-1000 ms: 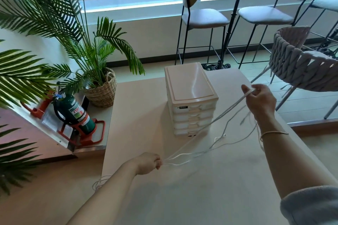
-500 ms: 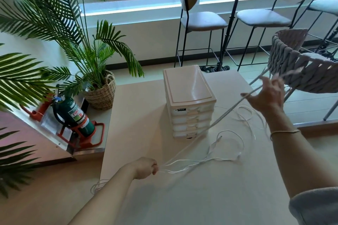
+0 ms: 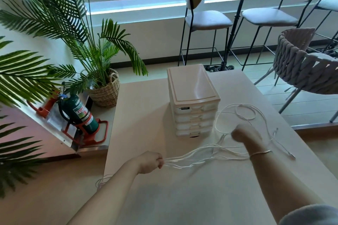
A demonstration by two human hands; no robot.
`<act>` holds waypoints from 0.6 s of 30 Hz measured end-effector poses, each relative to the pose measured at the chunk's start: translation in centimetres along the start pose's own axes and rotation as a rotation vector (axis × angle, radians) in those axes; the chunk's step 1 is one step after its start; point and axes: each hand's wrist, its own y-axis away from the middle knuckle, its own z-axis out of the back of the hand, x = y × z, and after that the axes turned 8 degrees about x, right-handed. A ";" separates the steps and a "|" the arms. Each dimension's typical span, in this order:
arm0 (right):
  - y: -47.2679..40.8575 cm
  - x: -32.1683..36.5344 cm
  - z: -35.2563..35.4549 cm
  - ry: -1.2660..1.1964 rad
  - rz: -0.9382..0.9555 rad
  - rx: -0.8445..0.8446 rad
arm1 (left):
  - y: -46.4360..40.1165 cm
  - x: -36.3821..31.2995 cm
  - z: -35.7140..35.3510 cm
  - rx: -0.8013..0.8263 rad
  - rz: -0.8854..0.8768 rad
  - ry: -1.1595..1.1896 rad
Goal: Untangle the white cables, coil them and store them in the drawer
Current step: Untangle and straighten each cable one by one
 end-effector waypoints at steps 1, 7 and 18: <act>1.5 1.4 -1.0 0.098 0.136 0.012 | 0.0 -0.1 0.0 -0.003 -0.007 0.006; 9.0 9.8 -6.9 0.076 0.798 0.240 | 0.5 -1.3 0.4 -0.019 -0.061 0.037; 7.5 9.9 -8.5 -0.125 0.791 0.515 | 1.8 -1.1 0.2 -0.027 -0.074 0.040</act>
